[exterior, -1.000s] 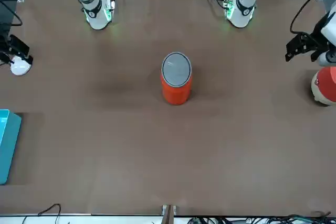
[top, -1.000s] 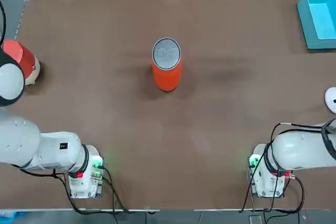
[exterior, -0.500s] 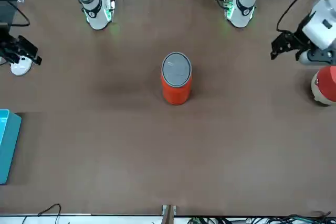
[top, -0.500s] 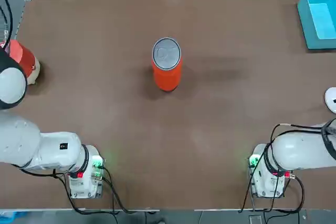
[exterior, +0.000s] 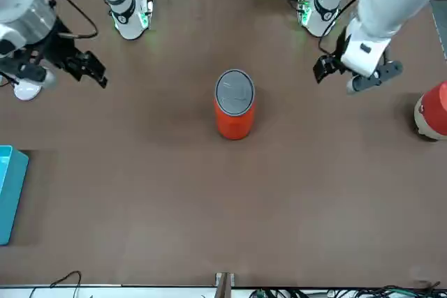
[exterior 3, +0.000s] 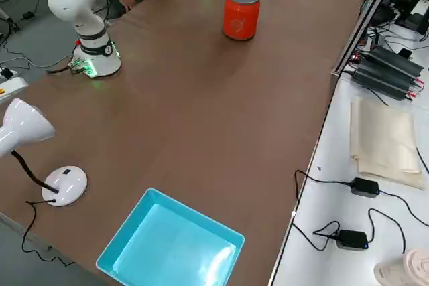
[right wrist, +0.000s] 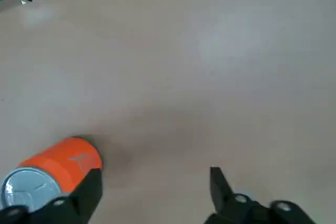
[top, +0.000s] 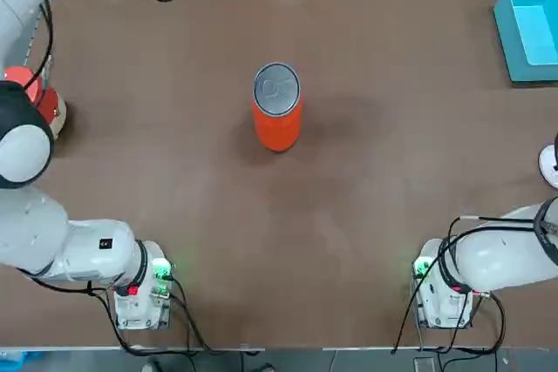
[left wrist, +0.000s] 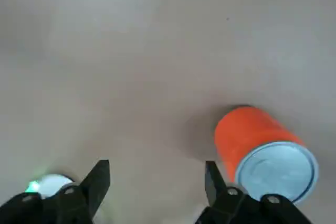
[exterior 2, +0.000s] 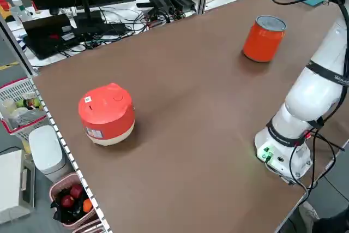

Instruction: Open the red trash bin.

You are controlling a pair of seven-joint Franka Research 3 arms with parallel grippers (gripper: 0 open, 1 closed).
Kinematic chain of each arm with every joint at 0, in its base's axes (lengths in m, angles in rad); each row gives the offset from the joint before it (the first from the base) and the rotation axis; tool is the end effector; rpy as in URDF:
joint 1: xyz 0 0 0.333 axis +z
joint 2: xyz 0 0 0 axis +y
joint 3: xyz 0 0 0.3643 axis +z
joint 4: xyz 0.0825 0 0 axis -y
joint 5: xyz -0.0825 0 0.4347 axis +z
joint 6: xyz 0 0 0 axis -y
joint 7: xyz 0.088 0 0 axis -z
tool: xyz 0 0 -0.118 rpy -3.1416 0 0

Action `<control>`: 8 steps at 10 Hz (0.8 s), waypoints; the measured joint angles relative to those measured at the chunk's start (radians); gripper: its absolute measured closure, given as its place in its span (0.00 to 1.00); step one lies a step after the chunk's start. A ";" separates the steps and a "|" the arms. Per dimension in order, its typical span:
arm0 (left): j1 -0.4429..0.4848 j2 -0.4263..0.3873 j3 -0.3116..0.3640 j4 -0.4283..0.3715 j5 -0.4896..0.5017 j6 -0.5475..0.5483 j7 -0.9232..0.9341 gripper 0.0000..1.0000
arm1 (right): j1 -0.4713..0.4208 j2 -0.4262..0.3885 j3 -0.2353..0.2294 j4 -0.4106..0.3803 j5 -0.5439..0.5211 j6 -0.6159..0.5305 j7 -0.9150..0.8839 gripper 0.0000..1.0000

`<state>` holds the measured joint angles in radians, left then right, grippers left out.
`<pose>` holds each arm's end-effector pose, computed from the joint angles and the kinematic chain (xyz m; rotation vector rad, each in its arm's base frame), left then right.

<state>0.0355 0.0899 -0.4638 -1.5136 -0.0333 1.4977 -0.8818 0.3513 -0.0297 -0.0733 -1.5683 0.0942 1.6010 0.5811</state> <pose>0.5716 -0.2510 0.6359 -3.0556 -0.7031 0.1901 0.5729 0.1740 0.6842 -2.9932 0.4570 -0.0250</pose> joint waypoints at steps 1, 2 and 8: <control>-0.006 0.017 -0.018 -0.008 0.001 0.013 -0.124 0.24 | 0.036 0.000 0.000 -0.001 0.000 0.004 0.055 0.17; -0.018 0.031 -0.023 -0.018 0.002 0.017 -0.212 0.38 | 0.074 0.000 0.000 -0.002 0.000 0.005 0.109 0.22; -0.141 0.156 -0.031 -0.115 0.003 0.178 -0.787 0.99 | 0.247 0.002 -0.001 -0.081 0.002 0.072 0.257 0.74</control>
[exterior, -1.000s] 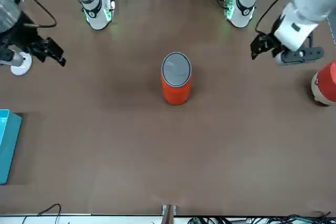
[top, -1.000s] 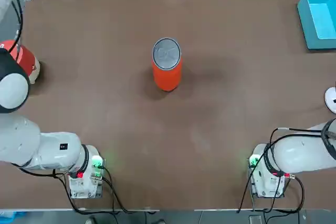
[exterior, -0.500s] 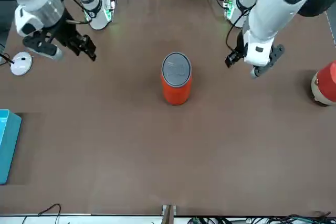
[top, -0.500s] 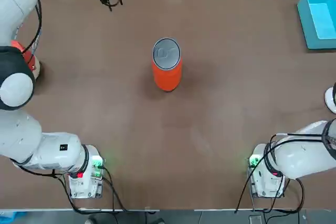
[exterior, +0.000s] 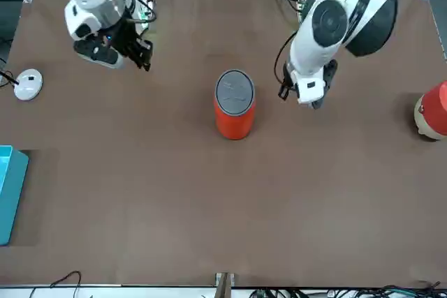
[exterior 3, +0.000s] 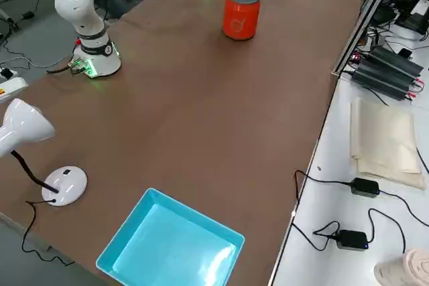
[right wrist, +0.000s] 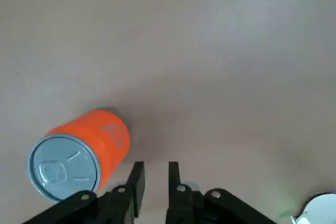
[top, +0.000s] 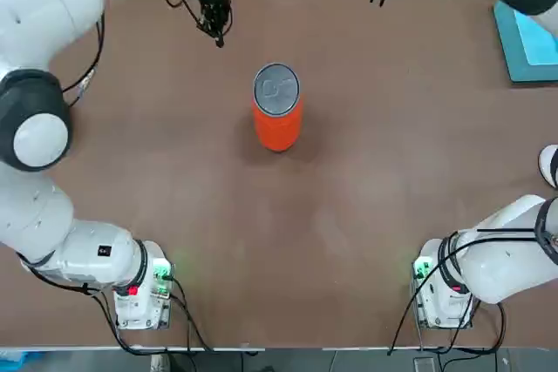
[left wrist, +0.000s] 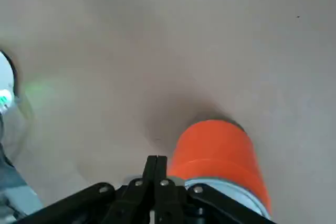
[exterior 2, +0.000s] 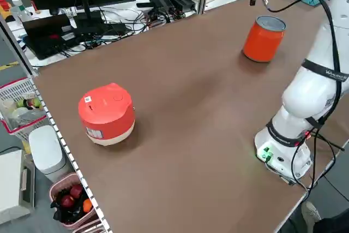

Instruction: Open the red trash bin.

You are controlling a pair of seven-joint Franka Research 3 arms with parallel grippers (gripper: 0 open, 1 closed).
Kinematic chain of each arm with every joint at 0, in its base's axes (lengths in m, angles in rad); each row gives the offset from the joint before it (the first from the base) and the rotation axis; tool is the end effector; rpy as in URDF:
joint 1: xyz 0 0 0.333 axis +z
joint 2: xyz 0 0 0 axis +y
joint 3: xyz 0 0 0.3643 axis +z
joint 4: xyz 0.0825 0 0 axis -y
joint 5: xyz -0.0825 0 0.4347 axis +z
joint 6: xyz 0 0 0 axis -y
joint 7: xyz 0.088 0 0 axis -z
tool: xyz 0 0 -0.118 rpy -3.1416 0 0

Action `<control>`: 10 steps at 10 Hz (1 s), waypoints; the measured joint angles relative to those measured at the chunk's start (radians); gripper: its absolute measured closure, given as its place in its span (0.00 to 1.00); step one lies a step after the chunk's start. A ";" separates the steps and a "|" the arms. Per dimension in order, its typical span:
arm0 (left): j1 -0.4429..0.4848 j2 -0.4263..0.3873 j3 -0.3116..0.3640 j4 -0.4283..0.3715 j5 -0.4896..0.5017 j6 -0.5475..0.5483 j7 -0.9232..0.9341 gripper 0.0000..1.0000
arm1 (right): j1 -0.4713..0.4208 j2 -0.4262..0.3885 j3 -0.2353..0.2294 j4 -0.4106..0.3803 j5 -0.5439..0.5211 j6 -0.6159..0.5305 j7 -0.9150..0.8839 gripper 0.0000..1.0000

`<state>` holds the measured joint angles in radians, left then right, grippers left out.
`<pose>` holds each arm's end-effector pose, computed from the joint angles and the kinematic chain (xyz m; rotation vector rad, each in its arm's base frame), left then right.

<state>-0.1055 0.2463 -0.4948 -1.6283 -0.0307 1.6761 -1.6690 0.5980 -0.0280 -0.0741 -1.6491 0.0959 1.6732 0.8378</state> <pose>0.5639 -0.3562 0.5002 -2.6048 -1.5567 0.3119 0.5187 0.3109 0.6472 -2.9938 0.4851 0.0321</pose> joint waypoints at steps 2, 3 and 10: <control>-0.022 0.044 0.000 -0.013 0.000 0.121 -0.157 0.99 | 0.089 0.007 0.001 -0.064 0.000 0.066 0.071 0.85; -0.038 0.046 -0.001 -0.030 0.001 0.174 -0.233 0.99 | 0.137 0.018 0.001 -0.087 0.000 0.083 0.104 0.88; -0.106 0.028 -0.006 -0.173 0.009 0.274 -0.431 0.99 | 0.389 0.200 0.001 -0.113 -0.001 0.258 0.305 0.99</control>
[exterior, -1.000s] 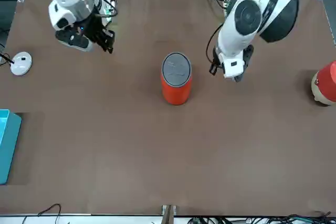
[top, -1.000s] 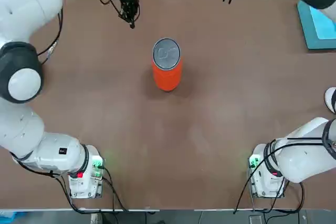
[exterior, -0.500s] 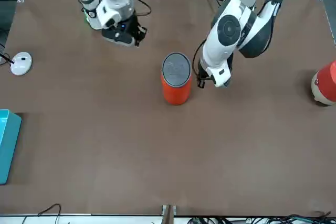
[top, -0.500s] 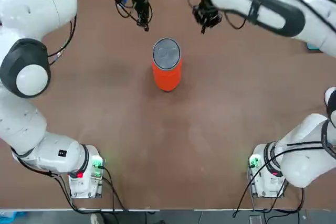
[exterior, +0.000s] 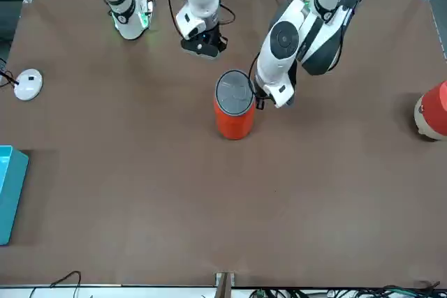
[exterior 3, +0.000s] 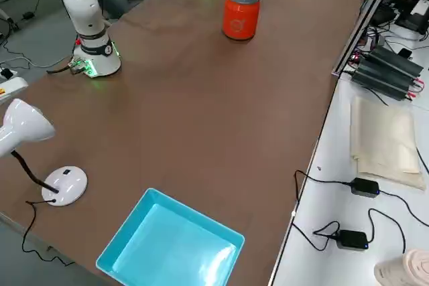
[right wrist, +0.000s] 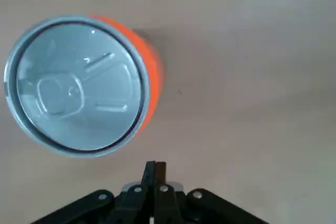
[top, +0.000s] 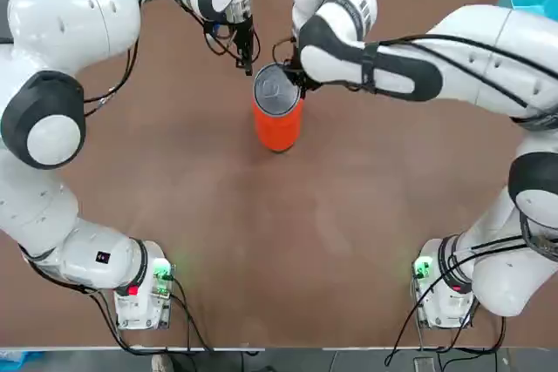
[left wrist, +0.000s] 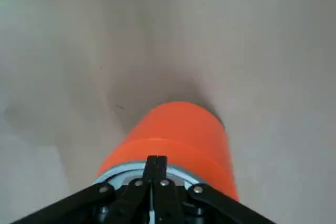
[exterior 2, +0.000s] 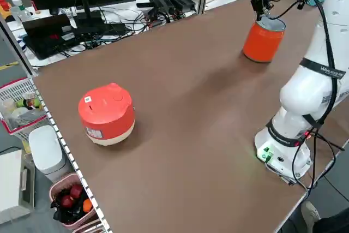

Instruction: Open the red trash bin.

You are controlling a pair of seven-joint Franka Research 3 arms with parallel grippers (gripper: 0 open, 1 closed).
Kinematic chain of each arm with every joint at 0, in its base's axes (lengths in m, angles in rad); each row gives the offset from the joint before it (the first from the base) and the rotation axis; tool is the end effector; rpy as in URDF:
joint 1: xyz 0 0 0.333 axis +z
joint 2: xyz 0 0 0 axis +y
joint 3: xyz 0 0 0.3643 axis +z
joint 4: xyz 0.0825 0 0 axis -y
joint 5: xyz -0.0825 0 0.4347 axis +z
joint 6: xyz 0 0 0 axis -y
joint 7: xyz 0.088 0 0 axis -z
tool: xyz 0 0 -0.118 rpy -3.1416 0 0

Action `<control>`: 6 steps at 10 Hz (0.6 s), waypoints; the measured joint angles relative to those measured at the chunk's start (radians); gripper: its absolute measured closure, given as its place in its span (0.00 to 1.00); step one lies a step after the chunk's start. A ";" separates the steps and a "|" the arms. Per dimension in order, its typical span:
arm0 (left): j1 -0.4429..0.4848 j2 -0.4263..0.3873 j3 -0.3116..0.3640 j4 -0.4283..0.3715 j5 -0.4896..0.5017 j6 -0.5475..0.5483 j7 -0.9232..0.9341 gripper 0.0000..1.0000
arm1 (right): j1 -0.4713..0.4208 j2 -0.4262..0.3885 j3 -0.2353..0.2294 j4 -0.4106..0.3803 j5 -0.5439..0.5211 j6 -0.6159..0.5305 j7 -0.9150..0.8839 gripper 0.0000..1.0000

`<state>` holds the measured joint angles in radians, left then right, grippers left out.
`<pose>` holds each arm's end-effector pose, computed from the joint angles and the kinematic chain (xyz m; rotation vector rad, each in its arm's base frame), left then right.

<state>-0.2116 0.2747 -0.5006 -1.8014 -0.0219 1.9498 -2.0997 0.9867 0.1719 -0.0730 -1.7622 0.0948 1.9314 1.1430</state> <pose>0.5189 -0.4218 0.4161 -2.3373 -1.9814 0.2526 0.3994 0.5343 0.4827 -3.0758 0.4049 0.1029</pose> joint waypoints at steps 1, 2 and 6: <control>0.001 -0.014 -0.002 -0.016 0.000 0.005 -0.003 0.99 | 0.009 0.016 0.000 0.000 0.000 0.025 0.010 0.99; 0.001 -0.025 -0.002 -0.028 0.000 0.017 -0.004 0.99 | 0.013 0.031 0.000 -0.001 0.000 0.050 0.014 0.99; 0.000 -0.035 -0.021 -0.109 0.000 0.136 -0.021 0.99 | 0.012 0.071 -0.013 -0.001 -0.001 0.150 0.015 0.99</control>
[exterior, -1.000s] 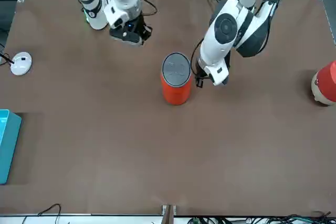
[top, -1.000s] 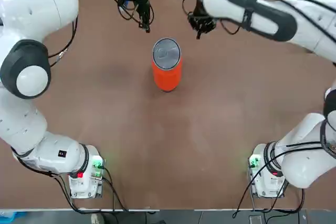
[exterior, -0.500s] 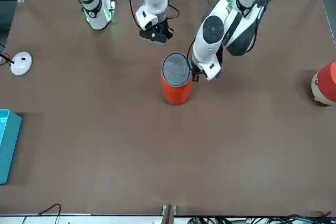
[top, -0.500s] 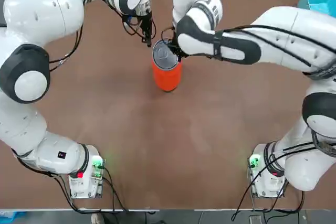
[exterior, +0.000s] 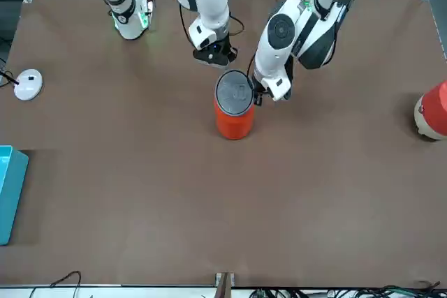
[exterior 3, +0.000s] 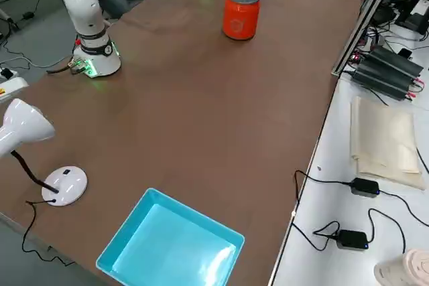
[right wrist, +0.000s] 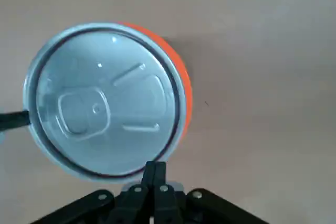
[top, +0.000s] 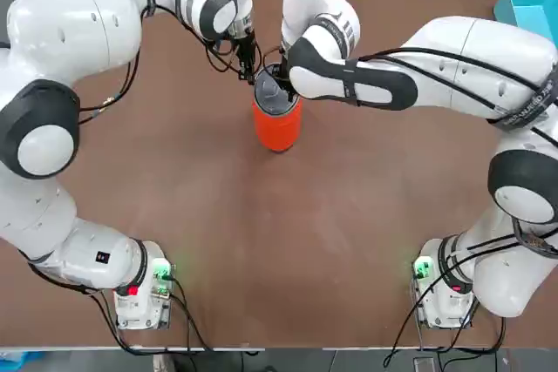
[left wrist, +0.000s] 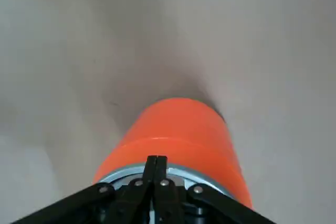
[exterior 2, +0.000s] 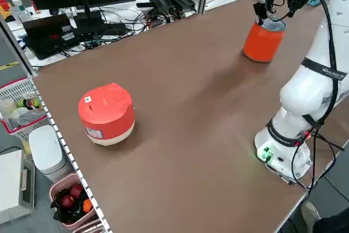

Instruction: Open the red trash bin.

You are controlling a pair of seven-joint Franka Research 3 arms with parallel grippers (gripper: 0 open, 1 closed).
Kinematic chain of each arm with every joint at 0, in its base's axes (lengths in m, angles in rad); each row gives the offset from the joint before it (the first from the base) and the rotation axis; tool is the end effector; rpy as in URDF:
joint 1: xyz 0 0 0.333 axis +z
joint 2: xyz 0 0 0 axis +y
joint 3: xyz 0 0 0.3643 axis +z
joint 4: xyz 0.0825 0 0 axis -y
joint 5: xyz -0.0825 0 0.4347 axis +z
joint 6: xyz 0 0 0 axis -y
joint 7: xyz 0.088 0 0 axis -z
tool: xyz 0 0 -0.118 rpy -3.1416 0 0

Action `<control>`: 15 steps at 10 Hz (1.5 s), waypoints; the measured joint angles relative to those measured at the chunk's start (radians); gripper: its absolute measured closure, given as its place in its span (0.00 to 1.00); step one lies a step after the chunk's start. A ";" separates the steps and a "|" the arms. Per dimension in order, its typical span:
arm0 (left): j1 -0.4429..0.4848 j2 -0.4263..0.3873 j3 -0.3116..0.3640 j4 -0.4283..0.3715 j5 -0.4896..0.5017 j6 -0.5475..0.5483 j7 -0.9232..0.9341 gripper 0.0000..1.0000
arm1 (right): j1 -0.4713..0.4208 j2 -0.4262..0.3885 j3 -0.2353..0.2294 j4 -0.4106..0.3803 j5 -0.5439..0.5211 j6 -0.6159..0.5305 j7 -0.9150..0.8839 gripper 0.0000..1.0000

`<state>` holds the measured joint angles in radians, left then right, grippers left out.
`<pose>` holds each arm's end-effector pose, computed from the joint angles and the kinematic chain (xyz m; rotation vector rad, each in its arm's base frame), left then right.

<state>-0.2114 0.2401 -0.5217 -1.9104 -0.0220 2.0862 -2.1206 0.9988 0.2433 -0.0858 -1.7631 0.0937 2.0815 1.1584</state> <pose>0.4956 -0.4272 0.3947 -2.3777 -2.0214 0.2208 0.4162 0.5546 0.4477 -3.0130 0.4320 0.0232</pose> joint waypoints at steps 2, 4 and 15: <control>0.001 -0.002 0.000 -0.003 0.000 0.006 -0.001 0.99 | -0.009 0.020 -0.011 0.000 -0.001 0.046 0.000 0.99; 0.001 -0.002 0.000 -0.003 0.000 0.006 -0.001 0.99 | -0.016 0.035 -0.016 0.000 -0.001 0.062 0.000 0.99; 0.000 -0.004 -0.001 -0.003 0.000 0.010 -0.002 0.99 | -0.019 0.096 -0.017 0.004 -0.047 0.130 0.042 0.99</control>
<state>-0.2111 0.2363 -0.5232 -1.9138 -0.0221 2.0958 -2.1222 0.9798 0.3392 -0.1023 -1.7596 0.0466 2.2118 1.2006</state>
